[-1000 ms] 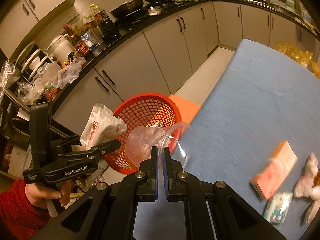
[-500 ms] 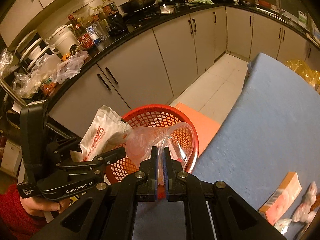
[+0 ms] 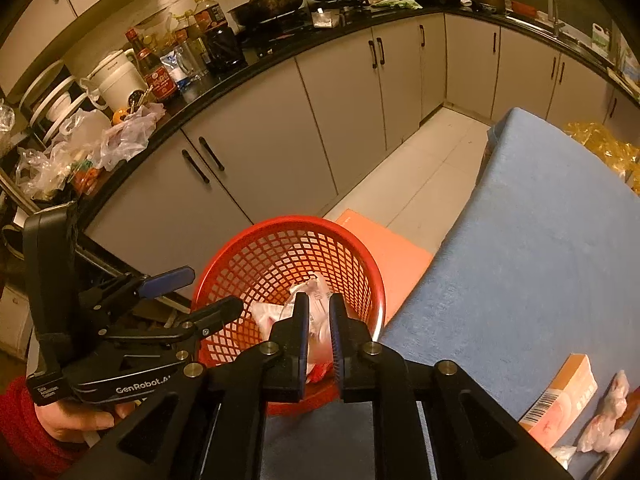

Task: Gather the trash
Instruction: 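Open both tools to drop the bag and cup into the red basket, then move both open tools back over the remaining trash on the table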

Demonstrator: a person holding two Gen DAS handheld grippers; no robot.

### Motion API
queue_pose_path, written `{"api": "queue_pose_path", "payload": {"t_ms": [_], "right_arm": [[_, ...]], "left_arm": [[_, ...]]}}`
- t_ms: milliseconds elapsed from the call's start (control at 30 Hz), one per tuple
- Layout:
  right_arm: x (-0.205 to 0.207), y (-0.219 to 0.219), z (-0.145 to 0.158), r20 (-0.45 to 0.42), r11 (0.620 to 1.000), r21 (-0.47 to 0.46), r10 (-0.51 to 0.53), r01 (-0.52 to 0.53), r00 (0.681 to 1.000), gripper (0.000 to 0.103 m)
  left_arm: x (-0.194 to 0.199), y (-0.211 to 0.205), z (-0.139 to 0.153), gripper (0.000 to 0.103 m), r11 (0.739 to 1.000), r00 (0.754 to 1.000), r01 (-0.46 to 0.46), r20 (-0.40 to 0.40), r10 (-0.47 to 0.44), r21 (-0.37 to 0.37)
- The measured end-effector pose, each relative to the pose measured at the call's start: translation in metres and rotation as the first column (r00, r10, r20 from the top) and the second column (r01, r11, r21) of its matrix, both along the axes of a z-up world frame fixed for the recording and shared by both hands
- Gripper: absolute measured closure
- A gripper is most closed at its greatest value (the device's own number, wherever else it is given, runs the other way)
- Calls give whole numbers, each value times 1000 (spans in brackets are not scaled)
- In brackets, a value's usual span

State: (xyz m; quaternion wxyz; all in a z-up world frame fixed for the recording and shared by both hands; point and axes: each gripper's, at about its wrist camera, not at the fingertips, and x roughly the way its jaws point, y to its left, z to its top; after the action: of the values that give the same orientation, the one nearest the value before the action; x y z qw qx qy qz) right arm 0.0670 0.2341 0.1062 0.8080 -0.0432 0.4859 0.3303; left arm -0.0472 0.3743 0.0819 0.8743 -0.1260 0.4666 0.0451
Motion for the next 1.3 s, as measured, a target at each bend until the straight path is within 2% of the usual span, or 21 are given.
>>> {"api": "queue_pose_path", "payload": {"t_ms": [133,333,600,867,1067,1300], "right_arm": [[-4,-10,6,13,1000,7,-21,21,1000,86],[-16,-39,15,34,998,23,-66,65,997,69],[-38,-81,15,73,993,2,-121,121,990,65],[-63,-140,5,50,982,-8,-190,190,981,64],[-81,-202,-8,15,956,-18,-292,293,956,64],[-95,-271,-16,-21,911,-27,-412,412,911,63]], "left_arm": [[-4,-7,8,22,999,999,-21,30,20,35],[-10,-28,20,21,997,998,-3,64,-2,72],[-19,-76,28,20,992,994,54,87,-64,114],[-26,-131,28,19,979,985,144,76,-156,142],[-26,-175,24,19,967,971,225,54,-233,122],[-19,-232,21,19,937,942,329,34,-335,114]]}}
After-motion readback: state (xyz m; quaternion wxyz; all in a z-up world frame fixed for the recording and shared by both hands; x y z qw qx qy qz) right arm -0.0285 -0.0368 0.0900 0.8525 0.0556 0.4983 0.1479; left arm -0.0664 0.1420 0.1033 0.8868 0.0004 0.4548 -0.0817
